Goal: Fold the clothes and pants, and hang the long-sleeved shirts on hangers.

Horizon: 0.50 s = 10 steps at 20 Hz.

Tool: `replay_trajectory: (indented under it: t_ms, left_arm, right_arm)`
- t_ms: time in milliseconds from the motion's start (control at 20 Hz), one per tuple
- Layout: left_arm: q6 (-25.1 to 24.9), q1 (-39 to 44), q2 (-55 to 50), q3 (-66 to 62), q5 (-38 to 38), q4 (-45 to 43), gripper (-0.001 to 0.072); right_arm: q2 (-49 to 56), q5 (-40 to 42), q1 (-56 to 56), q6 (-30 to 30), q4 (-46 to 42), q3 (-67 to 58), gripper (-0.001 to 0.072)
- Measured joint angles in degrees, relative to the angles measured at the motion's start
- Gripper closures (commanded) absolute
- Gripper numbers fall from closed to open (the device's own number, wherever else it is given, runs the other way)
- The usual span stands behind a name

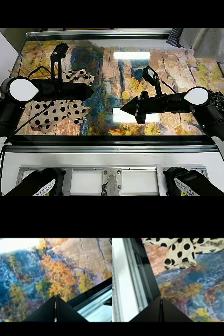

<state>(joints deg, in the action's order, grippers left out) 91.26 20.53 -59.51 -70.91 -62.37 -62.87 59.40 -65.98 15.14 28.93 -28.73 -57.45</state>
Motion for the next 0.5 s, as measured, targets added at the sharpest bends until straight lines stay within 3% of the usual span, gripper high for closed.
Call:
replay_trajectory:
  t_ms: [450,500]
  left_arm:
    - [0.11,0.0,0.0,0.0,1.38,-0.04,0.0689]
    - [-0.15,-0.02,0.0,0.0,2.12,-0.37,0.0413]
  right_arm:
    - [0.0,0.0,0.0,0.0,0.0,0.0,0.07]
    - [0.0,0.0,0.0,-0.02,0.0,0.0,0.07]
